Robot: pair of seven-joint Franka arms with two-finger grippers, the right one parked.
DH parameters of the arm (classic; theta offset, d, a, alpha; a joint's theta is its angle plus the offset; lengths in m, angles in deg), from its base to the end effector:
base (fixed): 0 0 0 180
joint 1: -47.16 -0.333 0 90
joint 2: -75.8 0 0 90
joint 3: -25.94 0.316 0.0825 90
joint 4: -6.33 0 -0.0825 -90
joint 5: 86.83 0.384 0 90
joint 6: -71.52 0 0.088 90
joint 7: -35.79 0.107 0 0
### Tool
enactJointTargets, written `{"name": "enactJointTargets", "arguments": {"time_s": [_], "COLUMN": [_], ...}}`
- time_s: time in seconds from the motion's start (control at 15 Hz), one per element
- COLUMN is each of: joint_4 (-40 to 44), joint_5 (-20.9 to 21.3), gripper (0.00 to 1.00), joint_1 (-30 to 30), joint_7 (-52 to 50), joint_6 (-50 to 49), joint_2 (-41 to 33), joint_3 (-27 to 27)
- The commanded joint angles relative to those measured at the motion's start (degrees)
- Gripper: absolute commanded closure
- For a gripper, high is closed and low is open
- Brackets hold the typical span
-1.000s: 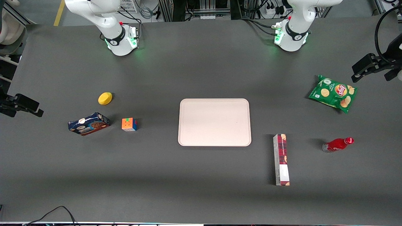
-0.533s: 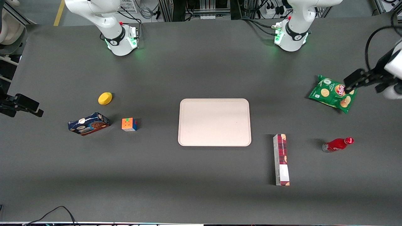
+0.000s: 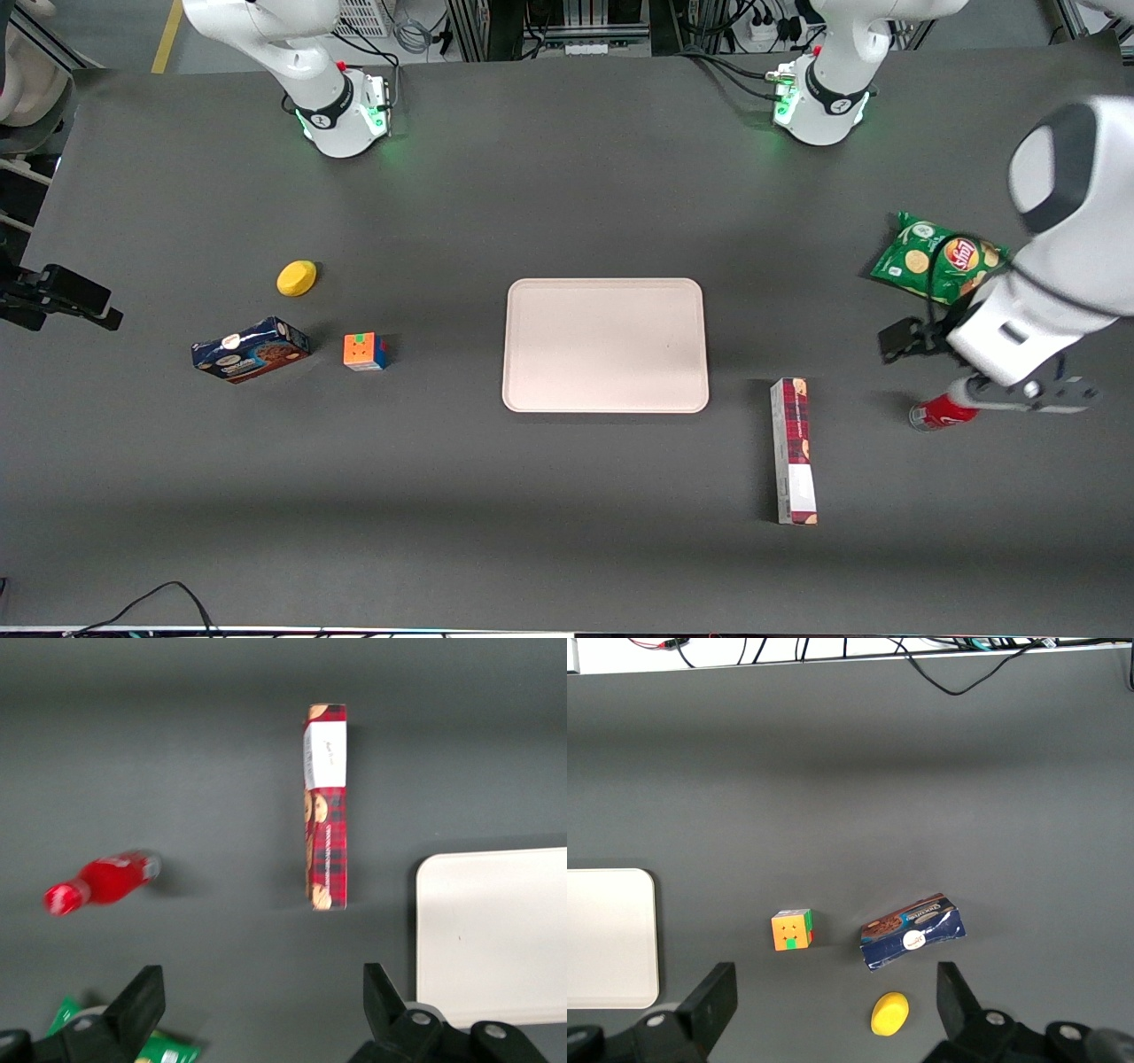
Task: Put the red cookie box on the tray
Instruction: 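Move the open left gripper down over the red tartan cookie box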
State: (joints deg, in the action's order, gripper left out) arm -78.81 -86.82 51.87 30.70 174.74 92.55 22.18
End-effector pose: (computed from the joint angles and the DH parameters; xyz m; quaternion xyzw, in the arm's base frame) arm 0.6468 -0.0911 0.5089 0.9995 -0.0280 0.0107 0.0107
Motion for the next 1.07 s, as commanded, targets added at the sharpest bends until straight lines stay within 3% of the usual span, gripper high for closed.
{"name": "enactJointTargets", "arguments": {"time_s": [0.0,0.33,1.0], "joint_4": [0.76,0.59,0.15], "joint_5": [-0.37,-0.37,-1.07], "gripper": [0.00,0.00,0.00], "joint_1": [0.39,1.18,2.59], "joint_7": [2.01,1.92,-0.54], "joint_6": [5.74,12.69,23.68], "joint_2": [6.35,13.91,22.35], "joint_3": [-0.54,-0.54,-0.54]}}
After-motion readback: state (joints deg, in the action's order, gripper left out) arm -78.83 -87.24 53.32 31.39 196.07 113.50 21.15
